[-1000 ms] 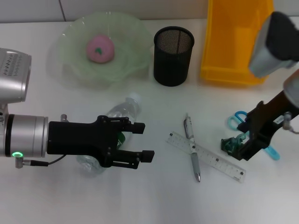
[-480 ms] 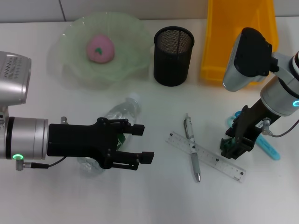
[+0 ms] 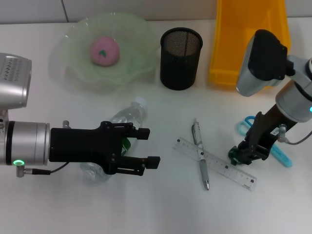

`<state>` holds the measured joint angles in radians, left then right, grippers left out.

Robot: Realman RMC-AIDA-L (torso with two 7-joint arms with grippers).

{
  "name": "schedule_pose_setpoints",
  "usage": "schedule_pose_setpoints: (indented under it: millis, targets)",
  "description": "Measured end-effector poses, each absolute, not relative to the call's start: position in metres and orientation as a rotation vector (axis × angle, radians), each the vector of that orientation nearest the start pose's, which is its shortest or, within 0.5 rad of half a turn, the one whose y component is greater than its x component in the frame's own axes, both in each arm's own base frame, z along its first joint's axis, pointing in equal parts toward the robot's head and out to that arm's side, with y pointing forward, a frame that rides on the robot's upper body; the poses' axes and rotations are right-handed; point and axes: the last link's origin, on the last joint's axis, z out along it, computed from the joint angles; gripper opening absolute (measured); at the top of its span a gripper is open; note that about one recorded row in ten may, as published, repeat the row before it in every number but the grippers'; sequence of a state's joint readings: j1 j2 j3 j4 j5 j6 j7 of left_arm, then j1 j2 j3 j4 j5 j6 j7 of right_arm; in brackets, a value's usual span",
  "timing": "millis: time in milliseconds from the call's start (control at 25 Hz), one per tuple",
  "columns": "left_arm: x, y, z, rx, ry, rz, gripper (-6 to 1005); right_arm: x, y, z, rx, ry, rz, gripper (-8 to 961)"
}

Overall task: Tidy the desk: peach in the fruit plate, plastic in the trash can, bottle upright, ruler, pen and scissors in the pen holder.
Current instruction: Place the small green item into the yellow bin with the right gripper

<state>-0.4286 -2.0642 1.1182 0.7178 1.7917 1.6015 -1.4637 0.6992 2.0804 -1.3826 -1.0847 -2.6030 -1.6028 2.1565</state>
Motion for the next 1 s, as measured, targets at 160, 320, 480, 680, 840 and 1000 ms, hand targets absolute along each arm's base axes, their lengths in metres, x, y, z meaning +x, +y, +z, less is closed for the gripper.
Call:
schedule_pose_setpoints:
  millis: [160,320,480,680,840,1000]
  targets:
    - [-0.246,0.29,-0.031,-2.99,-0.632,-0.7,796,0.203,0.348,-0.018,-2.903,0.59,-0.722,158]
    - [-0.247,0.289,-0.031,-2.987,-0.638,-0.701,794,0.201,0.353,0.001,-2.876,0.631,-0.623,68]
    - [-0.248,0.288,-0.032,-2.986,-0.643,-0.701,793,0.19,0.364,0.058,-2.742,0.669,-0.321,34]
    - [-0.248,0.287,-0.032,-2.987,-0.646,-0.702,791,0.185,0.375,0.114,-2.508,0.659,0.006,14]
    - [-0.248,0.287,-0.032,-2.988,-0.647,-0.705,790,0.193,0.39,0.137,-2.302,0.656,0.215,6]
    - [-0.248,0.287,-0.032,-2.99,-0.649,-0.708,788,0.208,0.413,0.122,-2.215,0.721,0.265,5]
